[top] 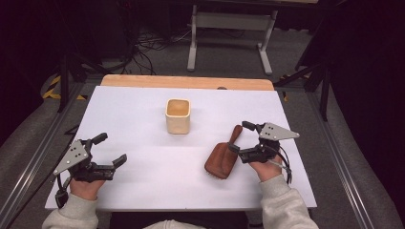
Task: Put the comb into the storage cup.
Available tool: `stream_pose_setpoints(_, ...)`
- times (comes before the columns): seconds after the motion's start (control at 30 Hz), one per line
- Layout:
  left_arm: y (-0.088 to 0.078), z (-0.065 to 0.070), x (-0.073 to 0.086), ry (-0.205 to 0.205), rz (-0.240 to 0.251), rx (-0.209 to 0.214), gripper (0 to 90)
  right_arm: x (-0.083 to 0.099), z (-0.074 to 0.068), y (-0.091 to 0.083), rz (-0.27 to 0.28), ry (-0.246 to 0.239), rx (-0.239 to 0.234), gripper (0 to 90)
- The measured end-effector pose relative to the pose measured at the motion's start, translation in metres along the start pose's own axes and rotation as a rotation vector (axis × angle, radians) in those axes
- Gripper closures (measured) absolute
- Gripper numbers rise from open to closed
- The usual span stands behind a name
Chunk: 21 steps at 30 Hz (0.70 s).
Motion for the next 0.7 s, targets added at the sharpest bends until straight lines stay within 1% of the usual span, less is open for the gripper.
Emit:
stream_pose_setpoints(0.1,0.0,0.0,0.001,0.001,-0.005,0.002,1.3,-0.003,0.006,0.007,-0.035,0.001,-0.001,5.9)
stream_pose_setpoints(0.17,0.0,0.0,0.001,0.0,-0.008,0.002,1.4,-0.003,0.009,0.011,-0.059,0.001,-0.008,8.0)
stream_pose_setpoints(0.23,0.0,0.0,0.001,-0.001,-0.006,0.004,1.5,-0.002,0.011,0.015,-0.097,-0.011,-0.008,10.6)
stream_pose_setpoints(0.27,0.0,-0.001,0.001,-0.004,-0.007,0.004,1.5,-0.002,0.011,0.015,-0.097,-0.011,-0.008,10.6)
stream_pose_setpoints(0.3,0.0,-0.001,0.001,-0.004,-0.006,0.004,1.6,-0.002,0.014,0.019,-0.125,-0.014,-0.017,12.0)
stream_pose_setpoints(0.4,0.0,-0.001,0.001,-0.005,-0.007,0.006,1.7,-0.002,0.017,0.022,-0.153,-0.005,-0.031,12.9)
stream_pose_setpoints(0.57,0.001,-0.001,0.001,-0.001,-0.007,0.008,1.7,-0.004,0.024,0.028,-0.197,-0.014,-0.035,14.2)
stream_pose_setpoints(0.7,0.001,0.0,0.002,-0.003,-0.009,0.01,1.8,-0.005,0.028,0.031,-0.219,-0.019,-0.04,15.9)
Point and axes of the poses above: each handheld gripper's, and its own axes: y roughly forward along the jaws, x roughly out of its underside, z roughly to its right, the point moved 10 cm from there along y, roughly forward along the jaws, and after that the axes turned 2 degrees about -z, right-handed, at the moved point
